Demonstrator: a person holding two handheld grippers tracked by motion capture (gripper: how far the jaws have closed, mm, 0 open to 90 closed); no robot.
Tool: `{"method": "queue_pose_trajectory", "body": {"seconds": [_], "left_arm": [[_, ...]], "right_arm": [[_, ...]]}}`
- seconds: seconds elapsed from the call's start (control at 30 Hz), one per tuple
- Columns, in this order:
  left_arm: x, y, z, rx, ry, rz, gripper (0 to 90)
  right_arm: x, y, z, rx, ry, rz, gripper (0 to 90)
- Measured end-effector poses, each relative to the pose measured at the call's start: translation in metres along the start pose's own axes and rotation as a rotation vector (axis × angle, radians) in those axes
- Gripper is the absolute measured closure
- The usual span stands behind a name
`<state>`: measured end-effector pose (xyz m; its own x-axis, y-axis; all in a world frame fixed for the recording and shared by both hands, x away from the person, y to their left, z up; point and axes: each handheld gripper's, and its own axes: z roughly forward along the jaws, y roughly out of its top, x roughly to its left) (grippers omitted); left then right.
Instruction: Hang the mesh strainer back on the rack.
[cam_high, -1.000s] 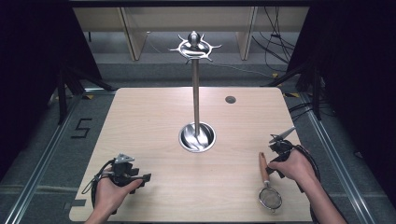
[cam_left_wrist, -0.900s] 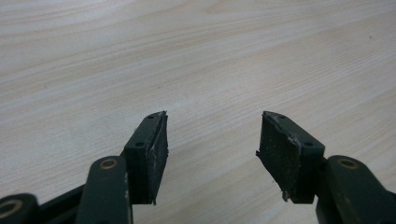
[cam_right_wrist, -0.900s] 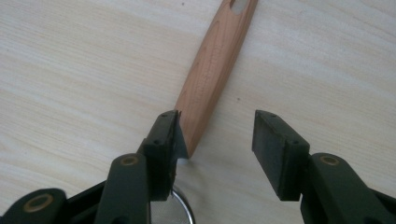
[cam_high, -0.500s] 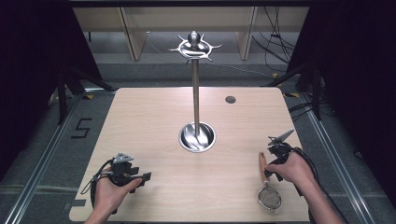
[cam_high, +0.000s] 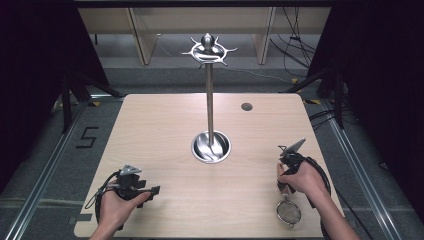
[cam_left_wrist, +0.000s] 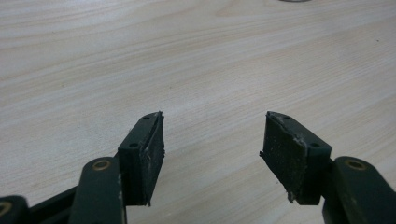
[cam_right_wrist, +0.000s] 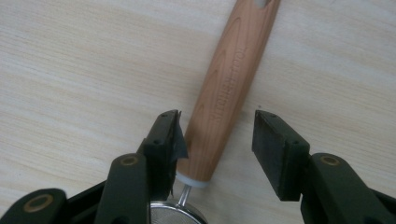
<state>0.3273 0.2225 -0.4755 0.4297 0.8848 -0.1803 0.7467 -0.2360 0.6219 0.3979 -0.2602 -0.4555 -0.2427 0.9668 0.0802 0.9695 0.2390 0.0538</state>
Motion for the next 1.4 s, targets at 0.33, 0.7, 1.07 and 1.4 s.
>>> {"method": "queue_pose_trajectory", "body": {"seconds": [0.33,0.7,1.07,1.4], "left_arm": [[-0.004,-0.002,0.005,-0.023,0.024,-0.022,37.7],[-0.004,-0.001,0.004,-0.005,0.011,-0.002,37.6],[-0.006,-0.002,0.006,-0.023,0.016,-0.005,37.5],[-0.005,-0.001,0.004,-0.013,-0.012,0.017,37.2]], "right_arm": [[0.006,0.0,0.015,0.054,-0.014,-0.005,60.6],[0.001,-0.002,0.012,0.084,-0.003,-0.005,68.6],[-0.003,-0.011,0.009,0.016,0.007,-0.038,69.1],[-0.013,-0.028,-0.007,-0.118,0.029,-0.084,69.2]]}}
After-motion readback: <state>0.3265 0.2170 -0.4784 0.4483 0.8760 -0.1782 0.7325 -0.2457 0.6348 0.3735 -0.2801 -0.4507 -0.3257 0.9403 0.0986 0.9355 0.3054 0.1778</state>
